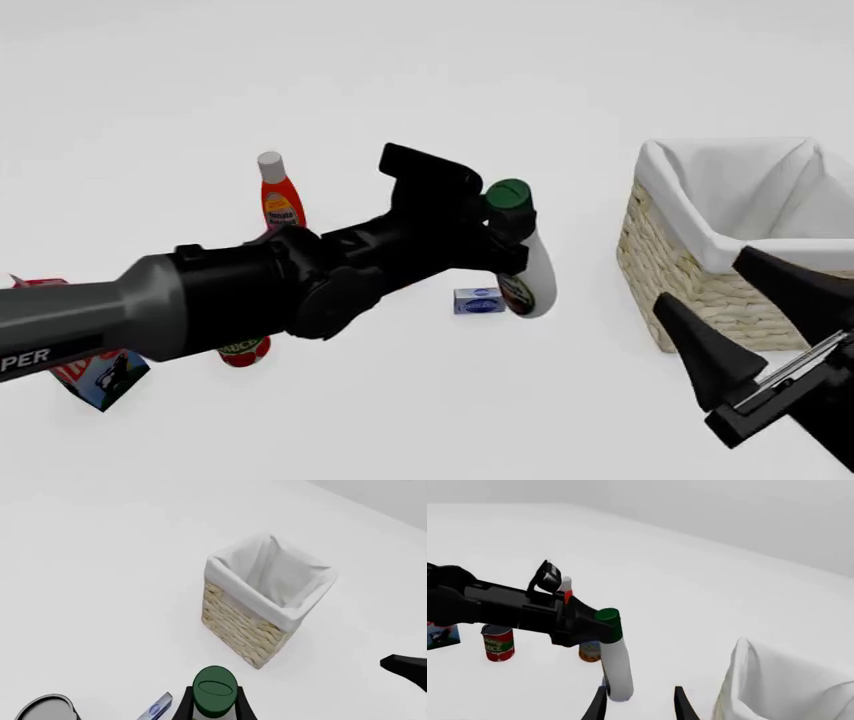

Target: Pick the salad dressing and place it in the basket.

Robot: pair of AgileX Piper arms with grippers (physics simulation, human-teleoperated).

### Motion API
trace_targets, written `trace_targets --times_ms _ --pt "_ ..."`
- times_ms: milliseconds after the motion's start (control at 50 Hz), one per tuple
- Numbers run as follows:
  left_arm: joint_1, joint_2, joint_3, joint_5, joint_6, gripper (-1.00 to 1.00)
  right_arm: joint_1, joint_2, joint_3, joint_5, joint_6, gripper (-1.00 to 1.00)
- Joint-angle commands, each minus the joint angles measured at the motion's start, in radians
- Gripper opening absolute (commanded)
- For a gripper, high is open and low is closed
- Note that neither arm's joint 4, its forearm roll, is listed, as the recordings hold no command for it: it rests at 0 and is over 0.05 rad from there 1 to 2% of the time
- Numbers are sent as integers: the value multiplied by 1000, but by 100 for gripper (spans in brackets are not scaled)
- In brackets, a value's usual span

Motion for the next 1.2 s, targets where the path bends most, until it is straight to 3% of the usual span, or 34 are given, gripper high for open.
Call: trace_targets --times_ms 20,640,1200 --pt "-5 -19 -5 8 237 -100 41 117 -32 -52 -16 100" --pt "-19 -44 9 6 242 -100 99 349 -79 -172 -57 100" --pt "-34 -67 25 13 251 -100 105 467 -81 -257 -88 100"
